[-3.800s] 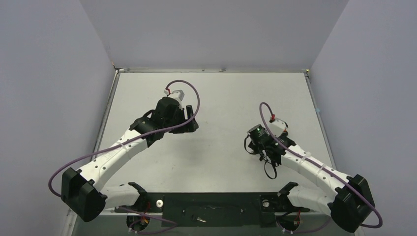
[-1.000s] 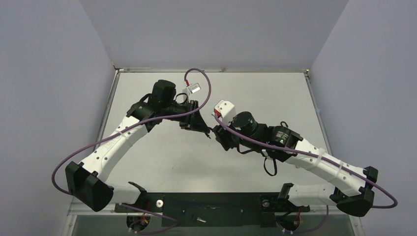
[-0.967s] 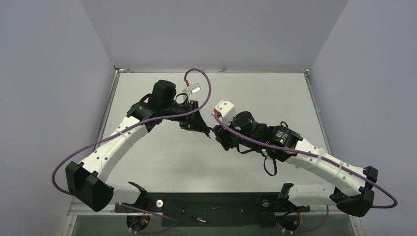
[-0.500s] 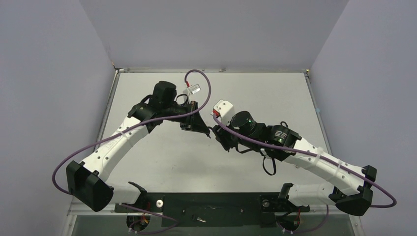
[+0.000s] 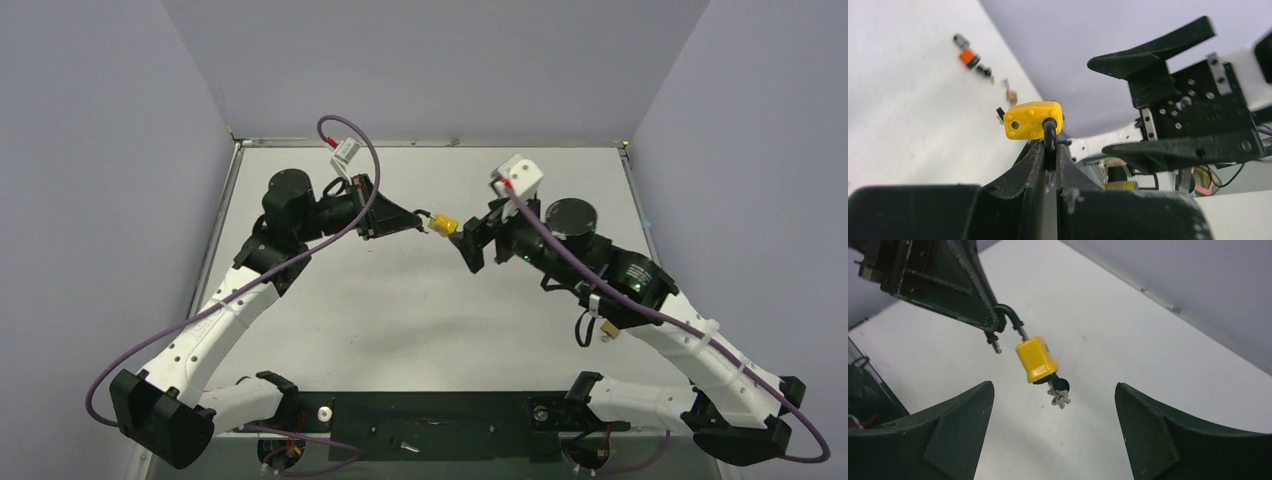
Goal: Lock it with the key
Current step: Lock the lock.
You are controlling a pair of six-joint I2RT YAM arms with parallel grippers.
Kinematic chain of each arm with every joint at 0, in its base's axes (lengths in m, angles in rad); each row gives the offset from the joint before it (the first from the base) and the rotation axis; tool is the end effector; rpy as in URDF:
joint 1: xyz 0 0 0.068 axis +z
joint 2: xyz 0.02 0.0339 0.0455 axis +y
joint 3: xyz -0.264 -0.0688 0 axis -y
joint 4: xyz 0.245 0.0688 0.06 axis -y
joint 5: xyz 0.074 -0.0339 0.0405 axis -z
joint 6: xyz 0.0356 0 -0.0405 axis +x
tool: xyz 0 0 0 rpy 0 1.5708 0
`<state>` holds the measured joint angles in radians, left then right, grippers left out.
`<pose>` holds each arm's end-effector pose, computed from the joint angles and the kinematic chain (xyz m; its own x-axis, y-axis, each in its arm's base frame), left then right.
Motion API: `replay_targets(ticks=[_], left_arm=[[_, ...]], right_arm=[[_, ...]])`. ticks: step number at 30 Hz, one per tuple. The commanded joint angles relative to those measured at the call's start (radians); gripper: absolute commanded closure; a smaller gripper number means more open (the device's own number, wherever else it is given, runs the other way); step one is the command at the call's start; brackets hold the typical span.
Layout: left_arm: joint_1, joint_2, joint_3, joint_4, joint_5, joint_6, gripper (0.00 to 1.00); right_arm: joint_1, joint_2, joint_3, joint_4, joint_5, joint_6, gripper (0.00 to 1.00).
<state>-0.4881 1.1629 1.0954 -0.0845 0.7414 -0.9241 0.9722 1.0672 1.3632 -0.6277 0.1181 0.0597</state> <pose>0.2209 -0.1445 0.3840 -0.8271 -0.2272 -0.5140 0.4569 0.2605 -0.8505 0.1234 0.1735 0.4380 -0.2284 -0.2297 -0.9461 -0.7453 0.6665 0.0181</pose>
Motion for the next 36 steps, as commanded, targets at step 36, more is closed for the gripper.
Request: replay_targets(ticks=[36], left_arm=[[0.011,-0.128,0.28,0.345,-0.204,-0.24,1.0]], right_arm=[[-0.296,0.169,0.228,0.633,-0.887,0.395,0.5]])
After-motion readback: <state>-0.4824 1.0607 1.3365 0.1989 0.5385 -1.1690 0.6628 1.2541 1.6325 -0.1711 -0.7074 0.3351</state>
